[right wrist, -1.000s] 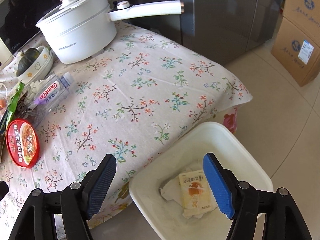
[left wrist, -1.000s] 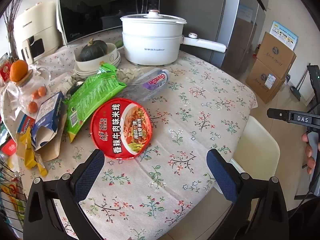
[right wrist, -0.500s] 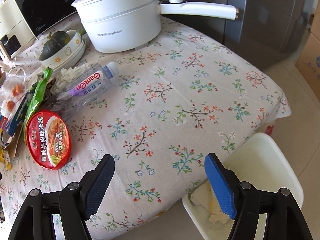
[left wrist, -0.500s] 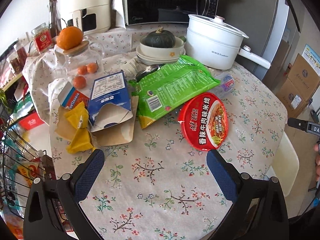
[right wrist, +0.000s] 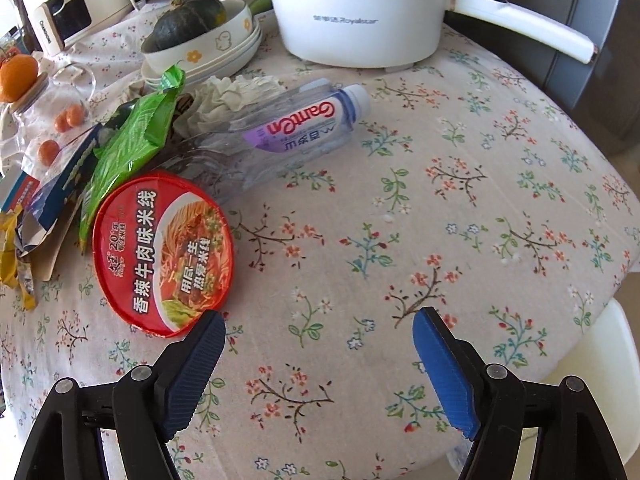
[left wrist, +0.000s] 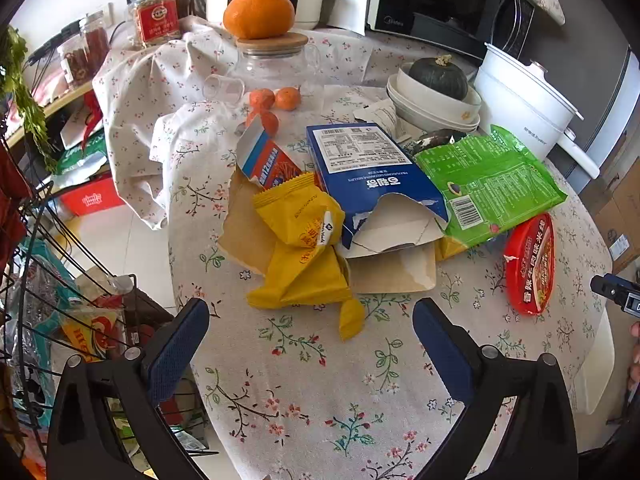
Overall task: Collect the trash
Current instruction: 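Return the right tool to the table and grasp the red bowl lid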
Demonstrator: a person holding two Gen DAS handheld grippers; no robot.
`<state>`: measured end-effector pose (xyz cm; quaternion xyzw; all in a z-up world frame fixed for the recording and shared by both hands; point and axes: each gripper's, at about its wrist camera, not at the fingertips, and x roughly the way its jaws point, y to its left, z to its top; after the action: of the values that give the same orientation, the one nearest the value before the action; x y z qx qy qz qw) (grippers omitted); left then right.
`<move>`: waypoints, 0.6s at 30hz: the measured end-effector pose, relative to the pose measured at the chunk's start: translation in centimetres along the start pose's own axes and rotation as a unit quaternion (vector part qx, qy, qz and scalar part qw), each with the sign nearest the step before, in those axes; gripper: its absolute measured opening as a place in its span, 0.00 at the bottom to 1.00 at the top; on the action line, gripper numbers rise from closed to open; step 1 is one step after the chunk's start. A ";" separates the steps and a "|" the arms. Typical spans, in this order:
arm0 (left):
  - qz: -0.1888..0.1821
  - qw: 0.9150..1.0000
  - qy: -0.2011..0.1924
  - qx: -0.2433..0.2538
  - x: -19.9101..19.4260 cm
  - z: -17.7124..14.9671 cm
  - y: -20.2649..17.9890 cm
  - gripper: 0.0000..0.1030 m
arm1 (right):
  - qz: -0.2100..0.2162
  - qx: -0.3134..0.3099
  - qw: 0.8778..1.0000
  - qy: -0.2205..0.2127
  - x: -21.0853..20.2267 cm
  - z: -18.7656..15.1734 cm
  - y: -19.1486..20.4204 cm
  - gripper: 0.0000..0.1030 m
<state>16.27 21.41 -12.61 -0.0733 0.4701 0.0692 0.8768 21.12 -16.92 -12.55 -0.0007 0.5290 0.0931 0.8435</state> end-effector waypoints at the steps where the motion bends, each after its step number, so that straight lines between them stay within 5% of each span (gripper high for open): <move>1: -0.001 1.000 -0.003 -0.004 0.2 0.1 0.3 0.98 | 0.000 -0.004 1.000 0.002 0.5 0.2 0.5 0.79; 13: -0.002 1.000 0.021 0.012 3.9 1.3 -0.5 0.51 | 0.045 -0.012 0.999 0.024 4.2 0.5 6.6 0.81; 17: -0.003 1.000 0.026 0.010 4.5 1.4 -0.5 0.32 | 0.026 -0.041 0.999 0.008 4.4 0.2 9.3 0.82; 18: -0.001 1.000 0.026 0.012 4.5 1.4 -0.6 0.20 | 0.026 -0.047 0.999 0.004 4.5 0.0 10.0 0.82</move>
<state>19.98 21.36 -15.57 -0.0651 0.4938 0.0609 0.8650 21.44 -6.44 -15.56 -0.0274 0.5272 0.1394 0.8378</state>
